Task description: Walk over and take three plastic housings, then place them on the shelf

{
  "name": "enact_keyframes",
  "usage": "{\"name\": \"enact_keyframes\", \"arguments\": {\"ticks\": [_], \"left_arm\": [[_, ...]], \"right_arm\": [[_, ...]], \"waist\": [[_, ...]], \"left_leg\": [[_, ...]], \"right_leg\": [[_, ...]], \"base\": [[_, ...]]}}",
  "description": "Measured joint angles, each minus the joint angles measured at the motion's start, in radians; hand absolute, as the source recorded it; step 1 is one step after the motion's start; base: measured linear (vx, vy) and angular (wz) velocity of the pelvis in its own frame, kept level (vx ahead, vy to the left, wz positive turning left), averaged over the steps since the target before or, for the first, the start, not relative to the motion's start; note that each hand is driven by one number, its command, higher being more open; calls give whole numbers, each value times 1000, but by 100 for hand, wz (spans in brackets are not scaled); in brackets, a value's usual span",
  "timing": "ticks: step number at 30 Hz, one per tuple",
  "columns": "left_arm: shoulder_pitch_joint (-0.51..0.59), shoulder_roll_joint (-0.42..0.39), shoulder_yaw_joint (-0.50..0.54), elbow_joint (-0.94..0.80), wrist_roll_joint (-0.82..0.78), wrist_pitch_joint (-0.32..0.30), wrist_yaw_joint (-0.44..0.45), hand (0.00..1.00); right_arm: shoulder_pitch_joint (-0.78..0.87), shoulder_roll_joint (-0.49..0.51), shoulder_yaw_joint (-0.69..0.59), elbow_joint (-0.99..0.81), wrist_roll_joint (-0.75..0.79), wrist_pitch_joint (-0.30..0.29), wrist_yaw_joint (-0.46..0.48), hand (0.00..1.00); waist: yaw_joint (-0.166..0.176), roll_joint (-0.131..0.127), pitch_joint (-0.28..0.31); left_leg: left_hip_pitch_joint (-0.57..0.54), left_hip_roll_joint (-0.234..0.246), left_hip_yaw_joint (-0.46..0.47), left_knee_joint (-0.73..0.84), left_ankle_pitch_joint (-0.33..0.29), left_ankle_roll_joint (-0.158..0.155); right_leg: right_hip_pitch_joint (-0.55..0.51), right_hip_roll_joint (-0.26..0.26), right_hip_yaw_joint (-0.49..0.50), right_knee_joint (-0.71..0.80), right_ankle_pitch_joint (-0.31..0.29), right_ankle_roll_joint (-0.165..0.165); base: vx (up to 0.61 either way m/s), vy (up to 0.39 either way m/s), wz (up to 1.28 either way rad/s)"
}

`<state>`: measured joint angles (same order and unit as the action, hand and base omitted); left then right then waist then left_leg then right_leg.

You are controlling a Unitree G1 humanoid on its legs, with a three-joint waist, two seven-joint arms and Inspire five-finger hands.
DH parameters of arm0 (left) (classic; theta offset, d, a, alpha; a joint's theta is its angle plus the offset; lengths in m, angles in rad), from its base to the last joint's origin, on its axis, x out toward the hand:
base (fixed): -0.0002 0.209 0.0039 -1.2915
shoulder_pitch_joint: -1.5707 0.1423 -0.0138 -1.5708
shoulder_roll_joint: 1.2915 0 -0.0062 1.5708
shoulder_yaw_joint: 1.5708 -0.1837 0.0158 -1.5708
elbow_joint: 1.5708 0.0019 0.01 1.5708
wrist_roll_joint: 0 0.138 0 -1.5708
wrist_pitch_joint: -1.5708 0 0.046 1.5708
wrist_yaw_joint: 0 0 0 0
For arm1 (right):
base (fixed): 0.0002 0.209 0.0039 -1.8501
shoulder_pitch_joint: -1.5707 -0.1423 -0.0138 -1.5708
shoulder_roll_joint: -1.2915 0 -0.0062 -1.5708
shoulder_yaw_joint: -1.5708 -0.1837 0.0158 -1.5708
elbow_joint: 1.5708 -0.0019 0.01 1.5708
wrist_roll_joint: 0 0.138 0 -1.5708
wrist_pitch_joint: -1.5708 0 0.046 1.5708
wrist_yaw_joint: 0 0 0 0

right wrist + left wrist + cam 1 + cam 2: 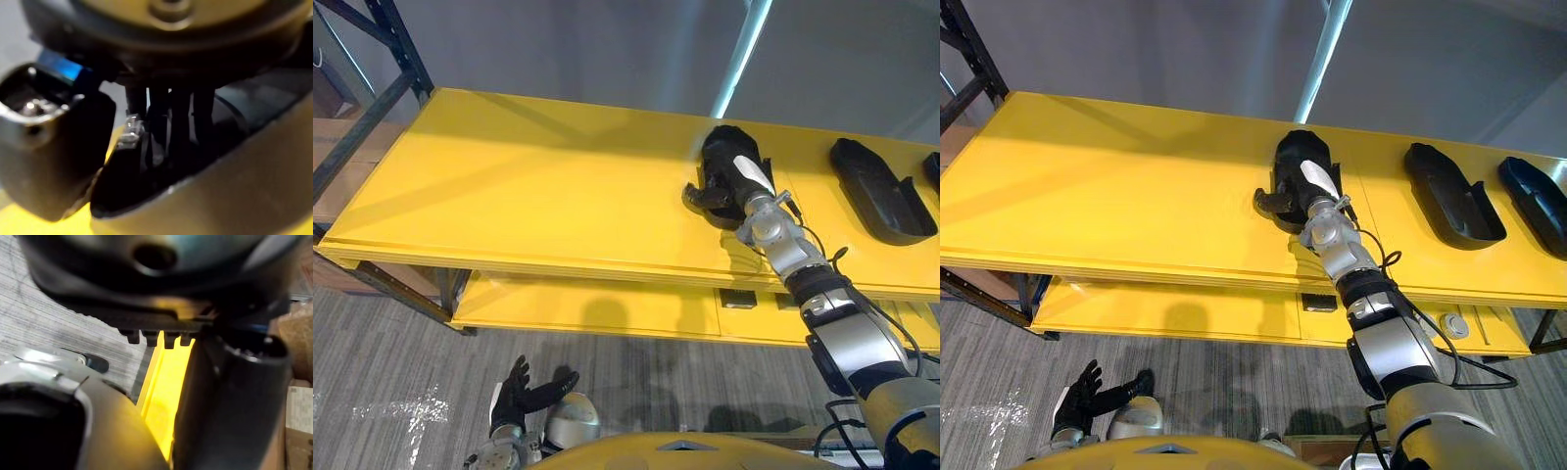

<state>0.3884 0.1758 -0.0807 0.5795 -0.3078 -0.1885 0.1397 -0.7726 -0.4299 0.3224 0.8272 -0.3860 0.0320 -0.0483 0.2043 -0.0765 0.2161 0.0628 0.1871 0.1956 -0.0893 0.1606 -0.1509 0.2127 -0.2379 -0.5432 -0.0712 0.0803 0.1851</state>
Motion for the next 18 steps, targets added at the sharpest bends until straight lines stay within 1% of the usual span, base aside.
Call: {"name": "enact_keyframes", "arguments": {"ticks": [5,8,12,14,18], "left_arm": [[0,1,8,0,0,3,0,100],[-8,1,13,-1,0,18,1,100],[-7,1,13,-2,0,19,1,100],[-6,0,16,-2,1,19,1,100],[-6,-1,20,-2,1,19,1,100]], "right_arm": [[0,-7,0,-42,0,0,42,100],[1,-20,0,-78,0,0,74,100],[11,-49,0,-139,1,4,120,100],[24,-50,1,-170,0,12,155,100],[63,-50,1,-225,0,25,191,100]], "waist": [[-19,-7,-4],[-20,-9,-6],[-22,-9,-6],[-29,-9,-6],[-34,-10,-7]], "left_leg": [[1,3,6,0,0,0],[2,9,14,0,0,0],[1,16,16,0,1,-2],[0,15,17,0,1,-2],[-1,15,17,0,1,-3]], "right_leg": [[-3,3,7,-2,2,0],[-8,9,15,-4,4,-2],[-11,16,16,-4,4,-3],[-12,15,17,-4,4,-3],[-12,15,17,-5,5,-3]], "base": [[0,0,-2],[-2,1,-7],[-1,0,-1],[0,0,0],[0,0,0]]}}
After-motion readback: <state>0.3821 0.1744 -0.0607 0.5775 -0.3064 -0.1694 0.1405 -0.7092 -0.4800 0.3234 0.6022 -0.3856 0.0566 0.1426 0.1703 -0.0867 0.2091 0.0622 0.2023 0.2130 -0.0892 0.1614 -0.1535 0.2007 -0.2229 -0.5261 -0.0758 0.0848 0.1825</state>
